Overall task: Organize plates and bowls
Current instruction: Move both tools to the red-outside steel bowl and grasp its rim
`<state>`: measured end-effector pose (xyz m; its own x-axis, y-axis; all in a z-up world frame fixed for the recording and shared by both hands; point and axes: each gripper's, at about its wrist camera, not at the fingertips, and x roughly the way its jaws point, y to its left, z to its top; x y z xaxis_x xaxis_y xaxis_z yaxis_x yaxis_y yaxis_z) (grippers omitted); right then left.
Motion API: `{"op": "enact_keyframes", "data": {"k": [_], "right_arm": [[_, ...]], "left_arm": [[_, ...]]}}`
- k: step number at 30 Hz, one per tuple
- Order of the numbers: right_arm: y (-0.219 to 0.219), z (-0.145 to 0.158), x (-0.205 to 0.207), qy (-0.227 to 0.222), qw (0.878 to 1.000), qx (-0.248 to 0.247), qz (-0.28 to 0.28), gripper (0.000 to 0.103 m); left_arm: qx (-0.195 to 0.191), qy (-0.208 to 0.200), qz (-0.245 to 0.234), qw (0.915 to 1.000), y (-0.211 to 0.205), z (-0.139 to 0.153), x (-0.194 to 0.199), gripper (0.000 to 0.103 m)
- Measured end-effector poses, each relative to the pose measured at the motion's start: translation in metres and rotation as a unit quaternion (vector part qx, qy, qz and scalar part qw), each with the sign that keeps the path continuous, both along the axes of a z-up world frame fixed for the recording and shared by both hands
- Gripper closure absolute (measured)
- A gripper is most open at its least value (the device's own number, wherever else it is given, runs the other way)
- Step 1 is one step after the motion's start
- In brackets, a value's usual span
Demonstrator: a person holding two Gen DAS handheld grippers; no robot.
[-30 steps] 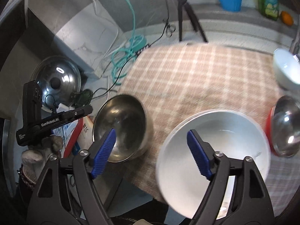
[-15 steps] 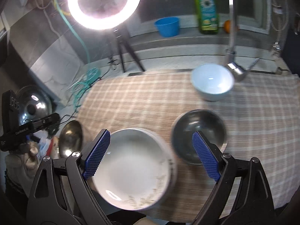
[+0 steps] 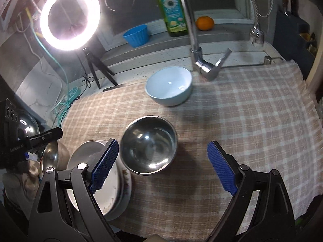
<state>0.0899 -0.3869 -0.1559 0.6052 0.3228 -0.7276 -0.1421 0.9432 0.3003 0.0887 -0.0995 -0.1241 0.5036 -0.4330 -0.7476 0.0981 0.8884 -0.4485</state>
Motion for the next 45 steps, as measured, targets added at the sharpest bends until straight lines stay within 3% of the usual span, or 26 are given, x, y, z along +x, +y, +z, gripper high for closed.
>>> {"op": "enact_keyframes", "data": {"k": [10,15,19,29,32,36,38,43,45], "right_arm": [[-0.036,-0.017,0.01,0.005,1.0,-0.01,-0.02,0.011],[-0.033,-0.022,0.016,0.02,1.0,-0.024,0.001,0.011],[-0.032,-0.026,0.017,0.016,1.0,-0.002,0.002,0.012],[-0.021,-0.058,0.035,0.072,0.996,0.045,0.027,0.048],[-0.019,-0.068,0.04,0.091,0.993,0.066,0.03,0.053],[-0.015,-0.076,0.042,0.102,0.991,0.072,0.036,0.061],[-0.013,-0.08,0.044,0.109,0.99,0.077,0.039,0.068],[-0.012,-0.085,0.047,0.116,0.989,0.081,0.038,0.075],[-0.012,-0.085,0.047,0.117,0.989,0.085,0.038,0.078]], "left_arm": [[-0.007,0.031,-0.026,0.9991,-0.047,-0.023,0.017,0.036],[0.016,0.04,-0.055,0.9976,-0.069,-0.029,0.024,0.037],[0.021,0.05,-0.063,0.9966,-0.076,-0.035,0.03,0.039],[0.023,0.077,-0.067,0.9945,-0.079,-0.05,0.043,0.061],[0.025,0.081,-0.071,0.9939,-0.081,-0.053,0.047,0.062],[0.027,0.087,-0.077,0.9928,-0.085,-0.056,0.05,0.075],[0.026,0.089,-0.077,0.9927,-0.085,-0.058,0.051,0.076],[0.033,0.092,-0.082,0.9918,-0.087,-0.06,0.053,0.076],[0.033,0.094,-0.085,0.9914,-0.087,-0.063,0.054,0.081]]}}
